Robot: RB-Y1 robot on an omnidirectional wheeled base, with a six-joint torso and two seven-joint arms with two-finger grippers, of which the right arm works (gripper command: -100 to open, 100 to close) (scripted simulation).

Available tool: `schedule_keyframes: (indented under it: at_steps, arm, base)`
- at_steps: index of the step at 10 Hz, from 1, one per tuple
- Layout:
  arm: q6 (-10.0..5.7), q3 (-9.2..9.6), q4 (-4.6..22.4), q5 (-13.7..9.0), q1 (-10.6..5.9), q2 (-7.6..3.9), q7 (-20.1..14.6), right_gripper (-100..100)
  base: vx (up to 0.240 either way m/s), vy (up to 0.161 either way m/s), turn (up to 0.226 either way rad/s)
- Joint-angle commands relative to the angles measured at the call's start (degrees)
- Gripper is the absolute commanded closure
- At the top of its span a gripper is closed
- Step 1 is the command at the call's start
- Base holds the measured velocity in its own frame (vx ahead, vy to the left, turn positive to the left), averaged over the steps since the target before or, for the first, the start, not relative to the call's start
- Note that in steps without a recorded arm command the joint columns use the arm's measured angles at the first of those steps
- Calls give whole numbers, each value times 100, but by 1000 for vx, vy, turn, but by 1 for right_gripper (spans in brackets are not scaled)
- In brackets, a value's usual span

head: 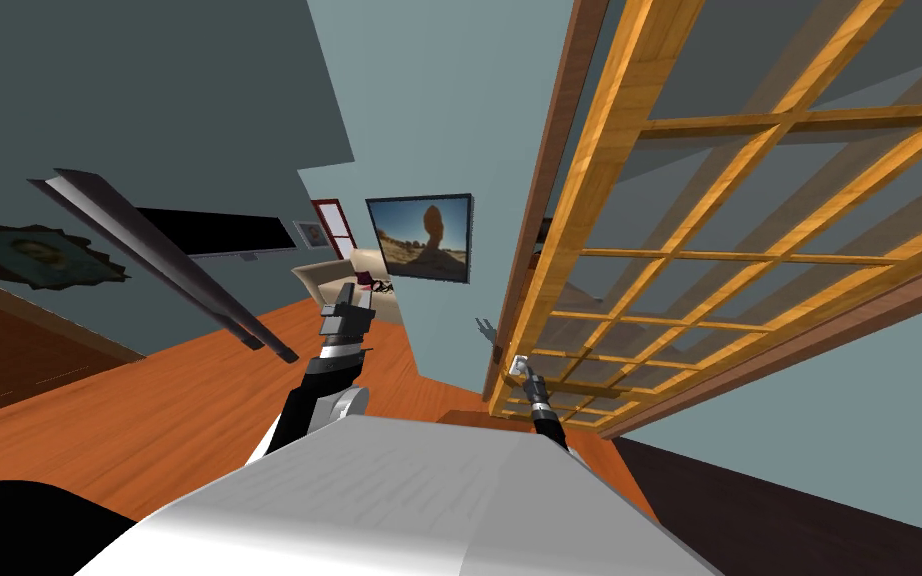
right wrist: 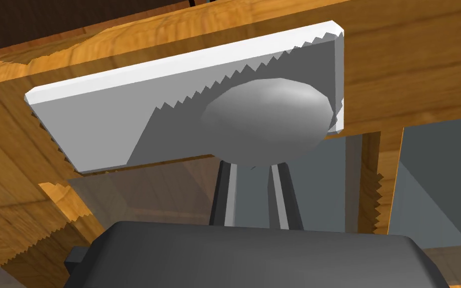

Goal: Pull the door open

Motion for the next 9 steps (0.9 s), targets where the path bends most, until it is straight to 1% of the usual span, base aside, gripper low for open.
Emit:
schedule_keyframes:
  at_steps: [1, 2, 3, 6, 7, 8, 9]
  arm:
    - [-40, 177, -120, -56, -48, 102, -286, 100]
    - [-40, 177, -120, -56, -48, 102, -307, 100]
    - [-37, 230, -114, -160, -54, 87, -518, 100]
    - [-37, 230, -108, -160, -54, 87, -542, 100]
    - [-34, 284, -108, -265, -60, 71, -778, 100]
    - [-34, 284, -108, -265, -60, 71, -778, 100]
    - [-32, 338, -102, -371, -66, 55, -1013, 100]
  base:
    - [-44, -7, 113]
    - [-36, -8, 25]
    - [-55, -14, 67]
    - [-26, -10, 15]
    - [-39, -10, 79]
    - [-41, -21, 17]
    - [-48, -18, 88]
